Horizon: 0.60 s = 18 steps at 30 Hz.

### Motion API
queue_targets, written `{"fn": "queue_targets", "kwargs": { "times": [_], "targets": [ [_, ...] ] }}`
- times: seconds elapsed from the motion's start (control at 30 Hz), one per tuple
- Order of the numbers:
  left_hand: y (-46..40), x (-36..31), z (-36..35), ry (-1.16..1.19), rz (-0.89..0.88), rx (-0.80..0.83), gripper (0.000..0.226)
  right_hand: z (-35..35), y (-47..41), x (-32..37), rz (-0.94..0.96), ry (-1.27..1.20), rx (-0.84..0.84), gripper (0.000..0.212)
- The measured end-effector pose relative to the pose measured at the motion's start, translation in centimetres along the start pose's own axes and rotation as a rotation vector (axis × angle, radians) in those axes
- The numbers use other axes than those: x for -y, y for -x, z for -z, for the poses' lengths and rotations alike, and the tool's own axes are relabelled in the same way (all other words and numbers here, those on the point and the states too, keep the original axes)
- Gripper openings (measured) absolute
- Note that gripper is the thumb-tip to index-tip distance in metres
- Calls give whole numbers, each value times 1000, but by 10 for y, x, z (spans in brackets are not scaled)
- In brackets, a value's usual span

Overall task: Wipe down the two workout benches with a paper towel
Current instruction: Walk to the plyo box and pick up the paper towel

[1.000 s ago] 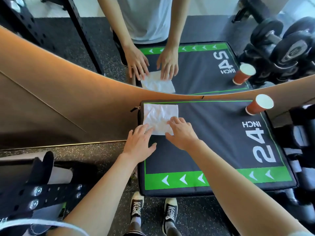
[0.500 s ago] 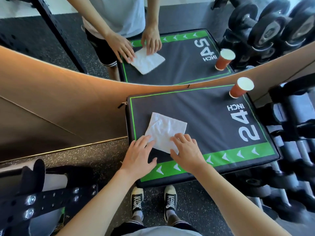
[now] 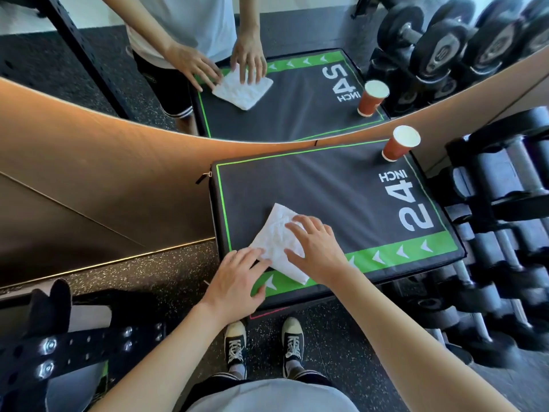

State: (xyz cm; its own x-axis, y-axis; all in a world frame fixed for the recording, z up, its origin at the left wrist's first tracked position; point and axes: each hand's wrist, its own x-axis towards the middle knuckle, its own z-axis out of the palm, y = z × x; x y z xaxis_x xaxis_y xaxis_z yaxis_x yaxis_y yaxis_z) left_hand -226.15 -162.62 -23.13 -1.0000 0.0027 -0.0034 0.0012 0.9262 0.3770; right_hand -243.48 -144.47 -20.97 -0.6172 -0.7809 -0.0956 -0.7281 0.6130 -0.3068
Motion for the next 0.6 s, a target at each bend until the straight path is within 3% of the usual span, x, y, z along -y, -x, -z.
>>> {"fn": "queue_targets", "kwargs": {
  "times": [0.2, 0.6],
  "targets": [
    [10, -13, -6, -13, 30, 61, 59, -4, -25, -6, 29, 25, 145, 60],
    [-24, -2, -1, -18, 69, 128, 57, -30, 55, -20, -172, 37, -7, 60]
  ]
}}
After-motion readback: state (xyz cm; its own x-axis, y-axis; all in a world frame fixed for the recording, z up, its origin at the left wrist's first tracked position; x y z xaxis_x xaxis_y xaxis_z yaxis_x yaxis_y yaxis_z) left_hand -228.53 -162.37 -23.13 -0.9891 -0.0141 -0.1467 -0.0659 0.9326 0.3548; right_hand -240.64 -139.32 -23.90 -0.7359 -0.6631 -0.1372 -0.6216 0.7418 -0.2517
